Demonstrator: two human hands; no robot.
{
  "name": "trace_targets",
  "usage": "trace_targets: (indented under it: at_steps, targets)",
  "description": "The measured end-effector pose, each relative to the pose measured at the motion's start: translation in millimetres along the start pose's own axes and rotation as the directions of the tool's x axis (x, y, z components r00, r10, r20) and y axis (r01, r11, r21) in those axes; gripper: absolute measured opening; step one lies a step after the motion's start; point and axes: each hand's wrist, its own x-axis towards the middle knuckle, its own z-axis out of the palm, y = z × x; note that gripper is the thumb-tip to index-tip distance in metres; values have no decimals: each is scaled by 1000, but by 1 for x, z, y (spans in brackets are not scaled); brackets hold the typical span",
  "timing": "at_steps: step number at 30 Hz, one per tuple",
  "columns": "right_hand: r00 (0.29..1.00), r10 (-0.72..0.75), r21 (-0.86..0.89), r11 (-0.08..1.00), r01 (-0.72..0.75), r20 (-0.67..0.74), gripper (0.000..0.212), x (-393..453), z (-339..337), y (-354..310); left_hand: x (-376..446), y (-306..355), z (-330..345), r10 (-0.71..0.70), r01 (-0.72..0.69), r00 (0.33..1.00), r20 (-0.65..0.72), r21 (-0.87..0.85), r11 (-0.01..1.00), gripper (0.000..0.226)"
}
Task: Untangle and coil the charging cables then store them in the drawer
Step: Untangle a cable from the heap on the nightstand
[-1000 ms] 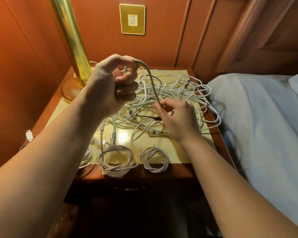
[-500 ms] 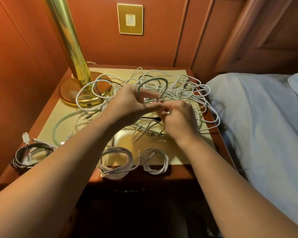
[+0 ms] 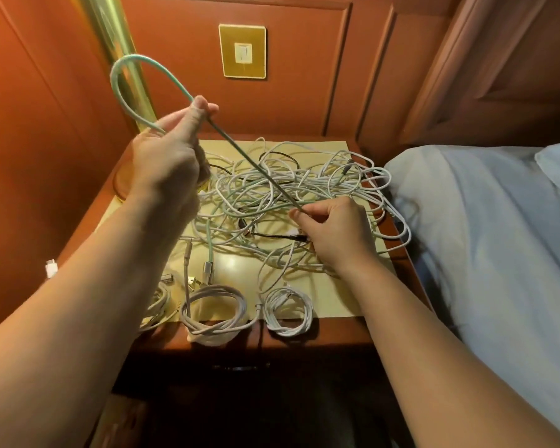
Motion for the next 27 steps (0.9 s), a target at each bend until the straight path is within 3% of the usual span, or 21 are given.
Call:
trace_targets:
  at_steps: [2, 5, 8, 12, 15, 18, 21, 27]
  targets:
    - [1000, 0, -18, 1000, 0, -3, 22, -1, 0, 1, 2, 0, -3, 54, -56, 998, 27, 112, 992, 23]
    - [1000, -5, -20, 1000, 5, -8, 21, -3, 1, 1, -3, -8, -2, 142, -218, 966, 217, 387, 896, 36]
    - [1000, 11, 21, 1000, -10, -23, 15, -4, 1, -1, -17, -21, 8, 47, -291, 923, 382, 611, 736, 43]
    - [1000, 1, 42, 999, 0, -20, 14, -2, 1, 1, -23, -34, 17, 31, -406, 879, 476, 713, 571, 25]
    - [999, -23, 31, 999, 24, -25, 18, -2, 1, 1, -23, -41, 18, 38, -445, 875, 483, 770, 457, 32]
    - [999, -41, 63, 997, 42, -19, 18, -3, -1, 1, -24, -46, 17, 81, -469, 877, 474, 806, 362, 25]
    - [999, -38, 76, 996, 40, -28, 25, -3, -2, 1, -22, -45, 15, 125, -495, 863, 490, 769, 403, 25]
    - [1000, 25, 81, 996, -24, -13, 30, -2, -4, -1, -20, -29, 14, 105, -361, 901, 422, 592, 721, 15]
